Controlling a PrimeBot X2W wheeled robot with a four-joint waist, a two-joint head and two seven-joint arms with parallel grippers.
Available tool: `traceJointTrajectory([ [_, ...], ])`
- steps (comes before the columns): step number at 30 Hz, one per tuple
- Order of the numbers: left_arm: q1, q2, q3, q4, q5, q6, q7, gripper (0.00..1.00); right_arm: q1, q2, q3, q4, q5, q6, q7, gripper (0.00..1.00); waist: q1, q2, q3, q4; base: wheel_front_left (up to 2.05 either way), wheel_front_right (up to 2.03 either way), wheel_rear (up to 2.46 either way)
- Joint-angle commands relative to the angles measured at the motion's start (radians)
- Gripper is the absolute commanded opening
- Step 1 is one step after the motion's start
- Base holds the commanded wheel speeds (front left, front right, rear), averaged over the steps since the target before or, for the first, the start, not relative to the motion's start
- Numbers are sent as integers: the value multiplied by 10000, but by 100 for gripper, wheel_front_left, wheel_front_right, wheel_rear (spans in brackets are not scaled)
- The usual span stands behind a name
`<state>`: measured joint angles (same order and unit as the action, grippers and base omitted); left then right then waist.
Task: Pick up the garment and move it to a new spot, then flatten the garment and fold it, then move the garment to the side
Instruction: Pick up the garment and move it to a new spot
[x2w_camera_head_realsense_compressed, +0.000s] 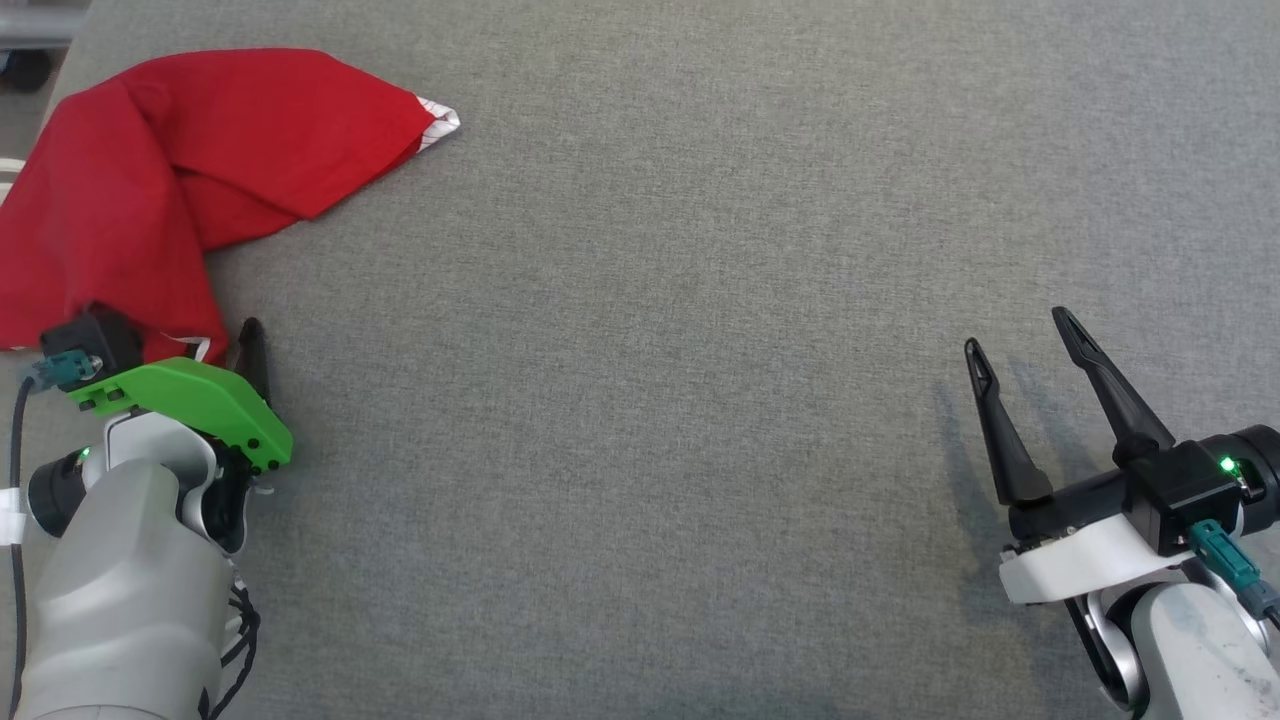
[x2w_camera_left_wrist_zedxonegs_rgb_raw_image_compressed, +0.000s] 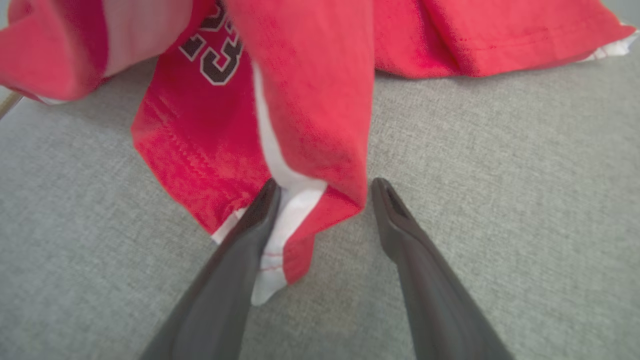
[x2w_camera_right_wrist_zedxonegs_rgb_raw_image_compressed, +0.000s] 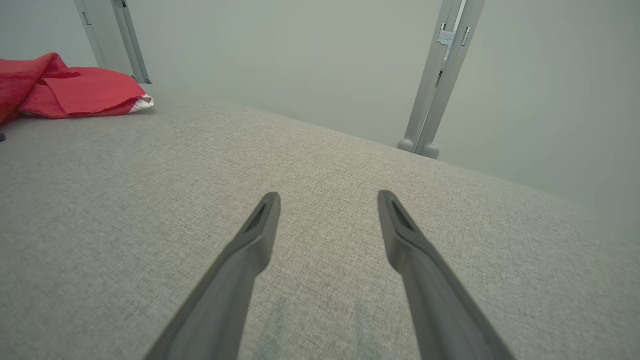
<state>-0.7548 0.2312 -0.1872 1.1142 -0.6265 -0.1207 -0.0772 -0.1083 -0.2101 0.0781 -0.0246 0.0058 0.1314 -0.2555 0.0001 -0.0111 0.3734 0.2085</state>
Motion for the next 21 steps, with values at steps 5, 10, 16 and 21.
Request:
traceJointTrajectory([
  [5,-372,11,-46,270,-310,-107,50,0,-191,98,-62,16,85,-13,1,100,-1,111,24,-232,0,0,0],
  [10,-760,109,-612,-454,-487,-107,508,0,-125,374,-126,237,163,-13,-66,100,-1,111,-257,-451,0,0,0],
  [16,-964,306,-1298,-2457,-1315,-111,1642,0,-233,826,-120,463,278,-13,-95,100,-1,111,-559,-774,0,0,0],
  [21,-1038,224,-1357,-4566,-2492,-112,3008,0,-335,1194,-30,493,449,-13,-101,100,-1,111,-797,-1202,0,0,0],
])
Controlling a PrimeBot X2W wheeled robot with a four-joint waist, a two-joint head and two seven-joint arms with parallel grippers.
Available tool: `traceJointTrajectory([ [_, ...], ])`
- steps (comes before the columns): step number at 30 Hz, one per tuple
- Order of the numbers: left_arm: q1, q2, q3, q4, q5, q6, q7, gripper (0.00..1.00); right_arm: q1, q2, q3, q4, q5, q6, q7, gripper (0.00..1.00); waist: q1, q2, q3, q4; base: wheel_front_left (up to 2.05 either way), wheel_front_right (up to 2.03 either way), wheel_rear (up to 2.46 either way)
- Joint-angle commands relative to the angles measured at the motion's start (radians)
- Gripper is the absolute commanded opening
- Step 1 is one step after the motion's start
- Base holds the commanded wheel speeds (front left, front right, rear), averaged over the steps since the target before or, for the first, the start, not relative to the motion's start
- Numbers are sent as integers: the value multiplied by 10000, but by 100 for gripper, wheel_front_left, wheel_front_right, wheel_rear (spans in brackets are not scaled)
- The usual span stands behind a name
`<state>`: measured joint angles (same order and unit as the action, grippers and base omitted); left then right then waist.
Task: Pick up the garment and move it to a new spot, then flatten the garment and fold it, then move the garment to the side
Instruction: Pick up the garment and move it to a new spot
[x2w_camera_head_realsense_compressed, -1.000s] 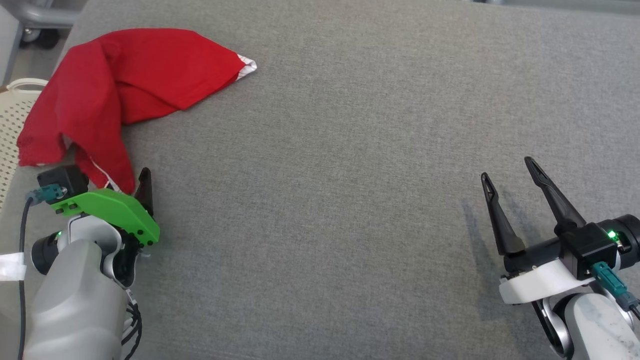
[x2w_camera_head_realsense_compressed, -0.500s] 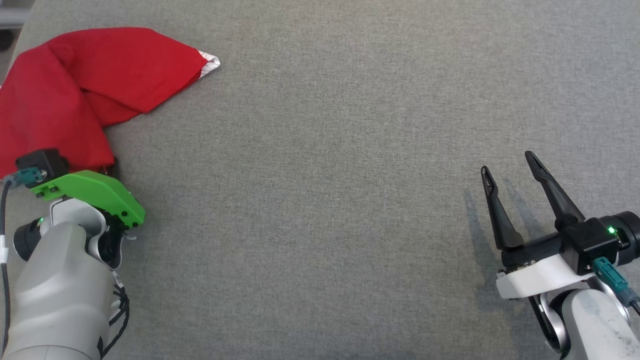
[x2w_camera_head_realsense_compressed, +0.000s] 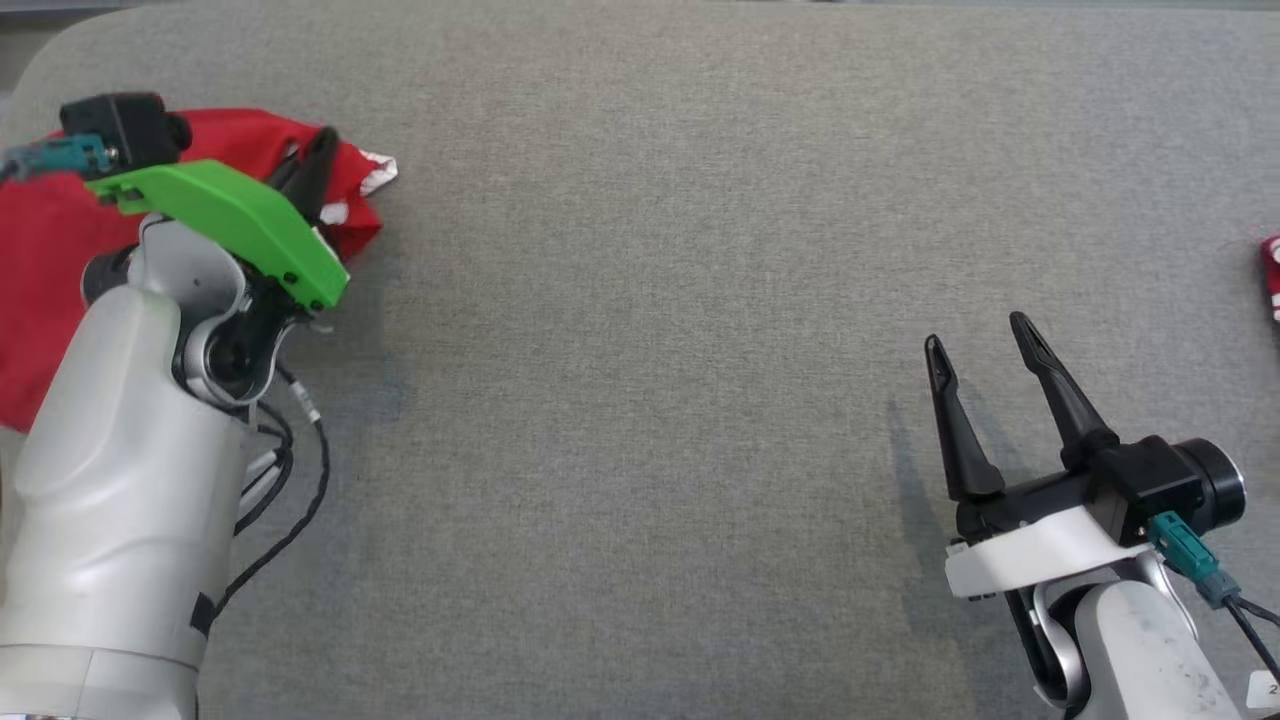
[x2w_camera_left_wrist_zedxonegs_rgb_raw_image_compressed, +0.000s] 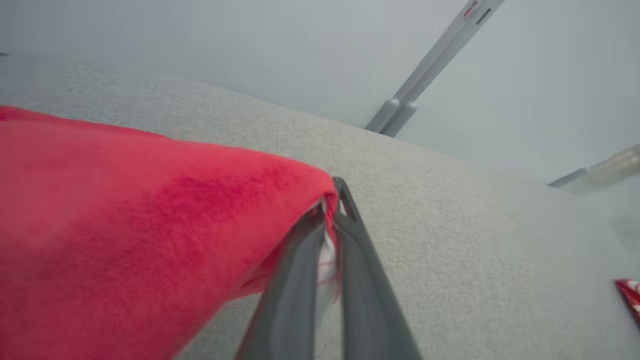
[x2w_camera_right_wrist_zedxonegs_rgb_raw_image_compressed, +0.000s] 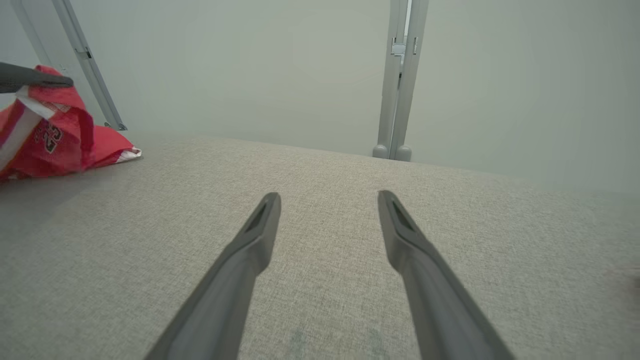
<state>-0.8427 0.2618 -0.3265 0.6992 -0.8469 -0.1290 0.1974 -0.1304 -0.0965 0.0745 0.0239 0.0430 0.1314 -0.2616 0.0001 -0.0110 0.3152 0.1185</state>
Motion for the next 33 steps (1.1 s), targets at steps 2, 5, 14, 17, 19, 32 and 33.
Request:
traceJointTrajectory([
  [2,-186,-245,157,-1190,-752,98,868,0,-179,169,12,19,159,-12,-41,100,-1,110,-279,-510,0,0,0],
  [5,-162,-420,166,-2025,-1060,430,1471,0,-252,269,22,50,250,-13,-40,100,-1,110,-326,-760,0,0,0],
  [14,724,-1746,-777,-5421,-1742,2270,2988,0,-606,446,90,168,672,-12,-42,100,-1,110,-447,-2168,0,0,0],
  [17,1221,-2028,-1454,-6031,-2014,2696,2889,0,-639,447,11,176,919,-12,-42,100,-1,110,-461,-2767,0,0,0],
  [19,1523,-2092,-2023,-6283,-2189,2913,2715,0,-632,449,-36,207,1033,-13,-39,100,-1,110,-489,-3195,0,0,0],
  [32,2043,-2080,-4966,-4214,-3746,3605,59,56,-321,453,83,449,1234,-10,-37,100,-1,110,-287,-5063,0,0,0],
  [33,2011,-2081,-5084,-3900,-3725,3596,26,100,-298,453,60,452,1240,-12,-37,100,-1,110,-278,-5070,0,0,0],
])
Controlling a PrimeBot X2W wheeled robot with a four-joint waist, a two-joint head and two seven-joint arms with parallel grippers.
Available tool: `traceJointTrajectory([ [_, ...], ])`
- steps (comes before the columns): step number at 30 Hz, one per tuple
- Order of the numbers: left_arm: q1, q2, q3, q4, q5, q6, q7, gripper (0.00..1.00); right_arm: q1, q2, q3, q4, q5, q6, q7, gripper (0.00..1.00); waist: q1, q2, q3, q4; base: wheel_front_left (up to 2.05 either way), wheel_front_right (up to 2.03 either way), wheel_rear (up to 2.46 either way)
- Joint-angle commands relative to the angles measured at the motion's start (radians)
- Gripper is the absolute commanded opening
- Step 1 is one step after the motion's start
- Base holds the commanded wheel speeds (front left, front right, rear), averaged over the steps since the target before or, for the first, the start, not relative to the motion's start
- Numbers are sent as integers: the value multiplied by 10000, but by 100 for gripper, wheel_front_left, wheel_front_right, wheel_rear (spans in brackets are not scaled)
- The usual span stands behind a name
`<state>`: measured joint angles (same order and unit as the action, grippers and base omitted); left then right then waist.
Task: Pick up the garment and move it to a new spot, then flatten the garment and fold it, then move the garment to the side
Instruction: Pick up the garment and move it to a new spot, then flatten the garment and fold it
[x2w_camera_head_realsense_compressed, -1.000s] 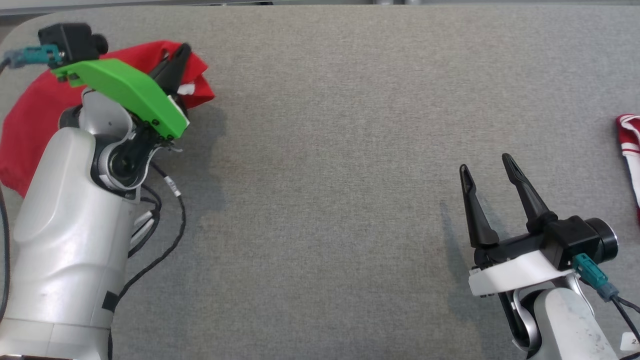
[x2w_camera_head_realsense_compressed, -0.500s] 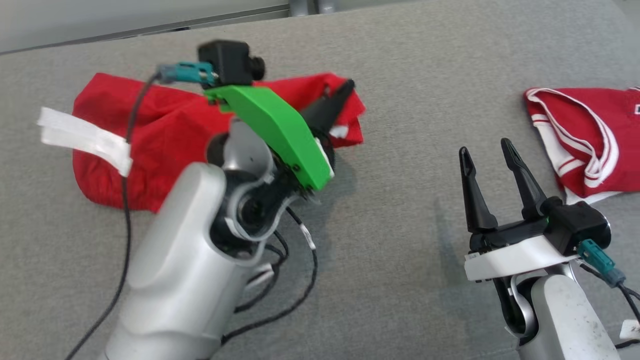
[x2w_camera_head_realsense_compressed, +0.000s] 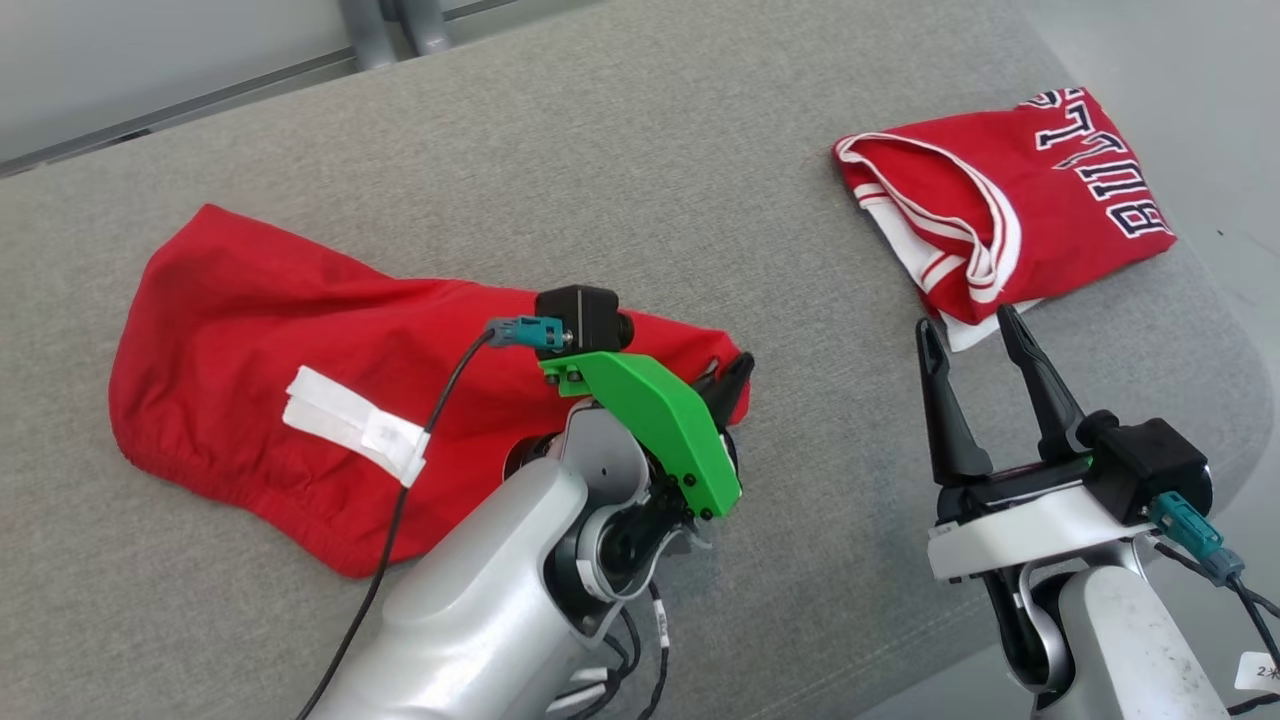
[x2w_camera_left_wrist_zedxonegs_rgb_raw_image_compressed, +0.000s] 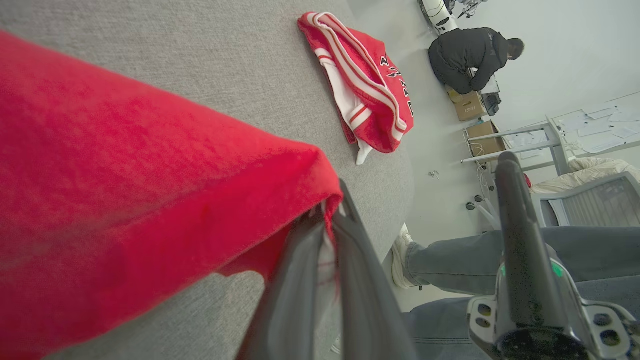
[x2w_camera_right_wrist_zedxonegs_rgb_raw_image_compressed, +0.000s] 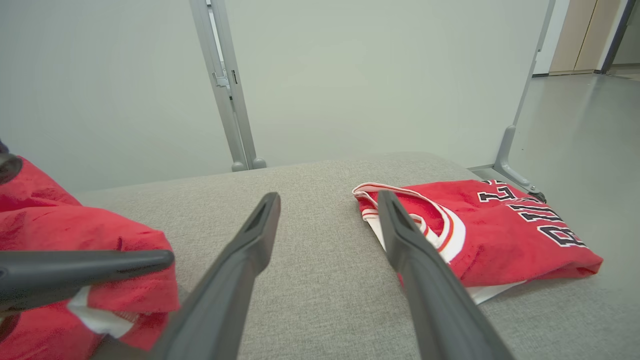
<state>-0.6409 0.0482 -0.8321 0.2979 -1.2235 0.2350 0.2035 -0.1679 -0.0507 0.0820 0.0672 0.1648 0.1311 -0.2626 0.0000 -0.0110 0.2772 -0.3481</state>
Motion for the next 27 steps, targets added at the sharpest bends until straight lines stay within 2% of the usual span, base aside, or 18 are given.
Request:
traceJointTrajectory([
  [1,-35,55,-135,413,68,-79,-67,100,104,-3,-42,25,42,-6,-28,100,0,110,97,-396,0,0,0],
  [6,34,231,-707,1184,538,-495,-222,100,275,-4,-217,45,9,-6,-28,100,0,110,-112,-83,0,0,0],
  [9,320,641,-1158,835,983,-790,-343,100,451,-4,-360,33,-141,-6,-28,100,0,110,-358,249,0,0,0],
  [11,583,1034,-1374,310,1322,-838,-551,100,535,-10,-456,-14,-246,-6,-28,100,0,110,-533,479,0,0,0],
  [15,1166,2221,-1689,-807,2230,-423,-1136,100,766,-10,-668,-100,-490,-6,-28,100,0,110,-857,965,0,0,0],
  [16,1166,2221,-1689,-807,2230,-423,-1136,100,766,-10,-668,-100,-490,-6,-28,100,0,110,-857,965,0,0,0],
  [22,2032,3900,-1785,-1593,3029,391,-1608,100,1190,-13,-920,-162,-917,-6,-28,100,0,110,-1116,1618,0,0,0],
  [27,2071,4383,-1850,-1145,3394,444,-1856,100,1348,-11,-991,-145,-1062,-6,-28,100,0,110,-1016,1943,0,0,0],
])
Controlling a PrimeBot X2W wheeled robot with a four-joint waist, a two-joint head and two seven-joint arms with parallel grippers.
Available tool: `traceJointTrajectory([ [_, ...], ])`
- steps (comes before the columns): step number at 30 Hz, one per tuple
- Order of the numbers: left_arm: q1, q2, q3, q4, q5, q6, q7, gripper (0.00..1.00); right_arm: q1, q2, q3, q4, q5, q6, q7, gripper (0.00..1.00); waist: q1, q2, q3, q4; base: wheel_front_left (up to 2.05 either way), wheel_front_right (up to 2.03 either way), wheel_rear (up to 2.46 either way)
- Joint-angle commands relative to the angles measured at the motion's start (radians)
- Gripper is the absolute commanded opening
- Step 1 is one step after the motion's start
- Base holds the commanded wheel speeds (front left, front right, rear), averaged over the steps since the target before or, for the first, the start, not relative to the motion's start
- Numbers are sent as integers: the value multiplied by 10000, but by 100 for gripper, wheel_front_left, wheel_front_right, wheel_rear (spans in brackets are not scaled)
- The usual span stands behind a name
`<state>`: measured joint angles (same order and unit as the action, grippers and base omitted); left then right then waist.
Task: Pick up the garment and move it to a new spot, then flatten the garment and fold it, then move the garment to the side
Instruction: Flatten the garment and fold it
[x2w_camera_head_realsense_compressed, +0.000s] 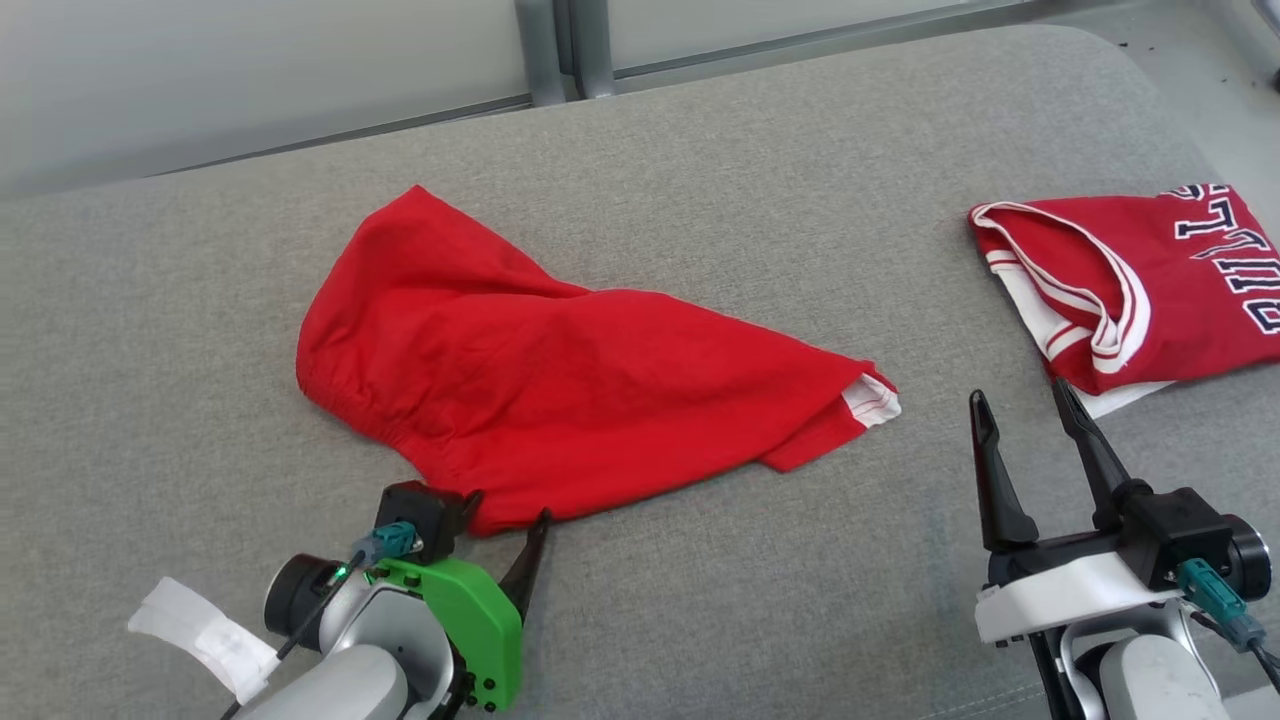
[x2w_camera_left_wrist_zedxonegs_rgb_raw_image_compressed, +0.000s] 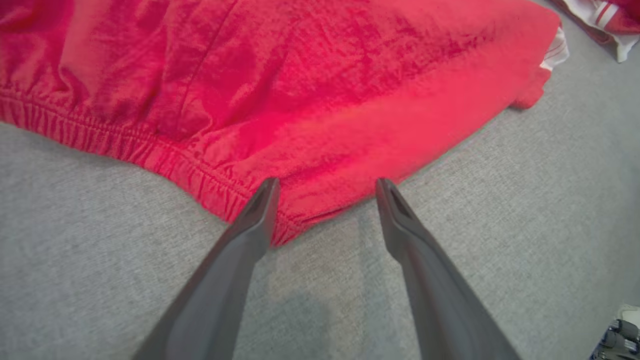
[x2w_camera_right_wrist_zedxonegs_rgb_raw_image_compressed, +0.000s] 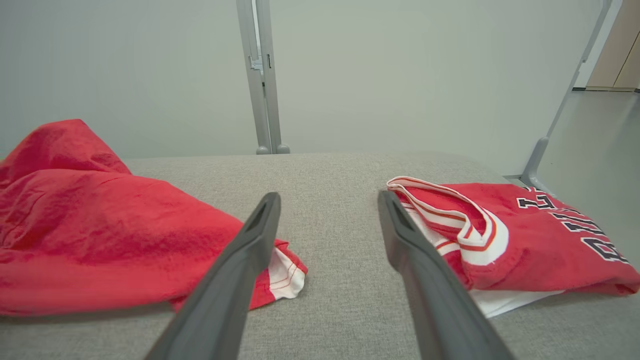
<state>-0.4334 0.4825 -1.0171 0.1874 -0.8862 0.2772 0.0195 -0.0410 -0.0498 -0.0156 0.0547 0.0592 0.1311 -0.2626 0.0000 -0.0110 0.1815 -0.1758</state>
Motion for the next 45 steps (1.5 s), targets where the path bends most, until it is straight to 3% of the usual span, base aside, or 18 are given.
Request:
traceJointTrajectory([
  [1,-119,79,-41,145,153,1,-89,100,66,-19,0,-18,-10,-6,-28,100,0,110,-25,239,0,0,0],
  [7,-311,-179,-26,887,199,-107,-317,100,-66,-22,114,-16,-34,-6,-28,100,0,110,134,144,0,0,0],
  [19,541,212,413,543,-270,525,-600,100,99,-21,73,67,-20,-7,-28,100,0,110,165,-181,0,0,0],
  [22,757,344,485,217,-439,541,-546,100,86,-21,29,71,26,-7,-28,100,0,110,186,-161,0,0,0],
  [29,372,-18,402,83,-343,318,-683,99,1,-20,51,94,79,-7,-28,100,0,110,203,-114,0,0,0],
  [30,296,-87,372,82,-292,286,-685,84,-5,-20,55,103,89,-7,-28,100,0,110,205,-112,0,0,0],
  [31,232,-145,338,75,-277,241,-667,54,-13,-20,60,115,93,-7,-28,100,0,110,208,-114,0,0,0],
  [32,232,-145,338,75,-277,241,-667,54,-13,-20,60,115,93,-7,-28,100,0,110,208,-114,0,0,0],
  [33,146,-206,331,52,-248,187,-677,43,-23,-20,62,128,110,-7,-28,100,0,110,210,-112,0,0,0],
  [34,54,-251,340,43,-242,155,-684,7,-29,-20,56,144,118,-7,-28,100,0,110,204,-111,0,0,0],
  [35,-10,-285,314,19,-258,86,-606,0,-25,-20,55,167,132,-7,-28,100,0,110,187,-111,0,0,0],
  [39,-304,-205,201,-327,-429,-167,-90,0,60,-20,66,235,210,-7,-28,100,0,110,60,-107,0,0,0],
  [45,-1218,576,127,-2343,-608,-345,1505,0,246,-20,106,333,348,-7,-28,100,0,110,-325,49,0,0,0],
])
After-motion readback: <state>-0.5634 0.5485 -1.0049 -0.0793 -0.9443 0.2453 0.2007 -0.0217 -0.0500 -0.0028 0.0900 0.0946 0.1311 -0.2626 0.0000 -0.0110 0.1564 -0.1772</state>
